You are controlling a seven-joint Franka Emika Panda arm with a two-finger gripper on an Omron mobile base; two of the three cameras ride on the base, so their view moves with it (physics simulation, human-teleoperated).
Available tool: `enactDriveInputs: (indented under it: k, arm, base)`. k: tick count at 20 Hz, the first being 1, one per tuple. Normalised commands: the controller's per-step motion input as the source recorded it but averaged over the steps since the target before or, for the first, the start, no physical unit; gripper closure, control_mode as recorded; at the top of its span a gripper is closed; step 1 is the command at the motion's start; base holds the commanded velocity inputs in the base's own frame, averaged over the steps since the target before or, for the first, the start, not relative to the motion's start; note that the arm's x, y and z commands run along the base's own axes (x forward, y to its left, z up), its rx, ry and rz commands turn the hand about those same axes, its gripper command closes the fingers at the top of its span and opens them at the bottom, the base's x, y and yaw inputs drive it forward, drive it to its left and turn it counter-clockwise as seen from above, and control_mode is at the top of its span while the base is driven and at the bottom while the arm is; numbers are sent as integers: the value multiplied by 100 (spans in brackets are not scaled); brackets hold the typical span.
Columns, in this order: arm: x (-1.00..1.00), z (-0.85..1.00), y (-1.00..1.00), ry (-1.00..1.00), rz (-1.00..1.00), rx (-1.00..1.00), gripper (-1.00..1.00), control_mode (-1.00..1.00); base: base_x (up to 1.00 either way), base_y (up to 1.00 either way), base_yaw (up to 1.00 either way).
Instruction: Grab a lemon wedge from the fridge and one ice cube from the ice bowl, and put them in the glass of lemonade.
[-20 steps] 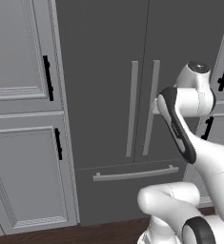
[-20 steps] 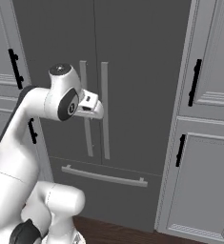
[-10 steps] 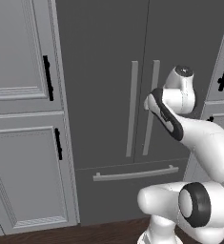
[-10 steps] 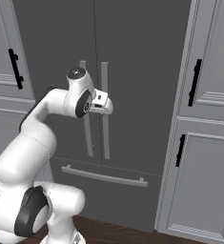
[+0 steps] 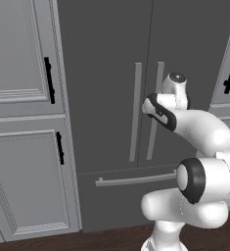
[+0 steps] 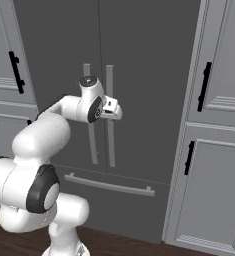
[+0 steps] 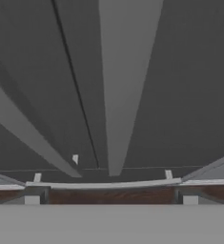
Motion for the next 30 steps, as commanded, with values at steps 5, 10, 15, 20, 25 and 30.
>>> enactDriveInputs:
  k: [5,10,15,20,25,30]
  arm:
    - [32,-8,-7,-5,0,0,-100,-100]
    - [24,0,-15,-8,0,0,-100,-100]
    - [48,-8,0,-4,0,0,-100,-100]
    - [52,-33,0,-1,0,0,-100,-100]
    - [36,-31,0,-7,0,0,-100,-100]
    - [36,-12,0,-1,0,0,-100,-100]
  base:
    - [0,0,0]
    - [0,0,0]
    - [0,0,0]
    - [0,0,0]
    - [0,0,0]
    - [0,0,0]
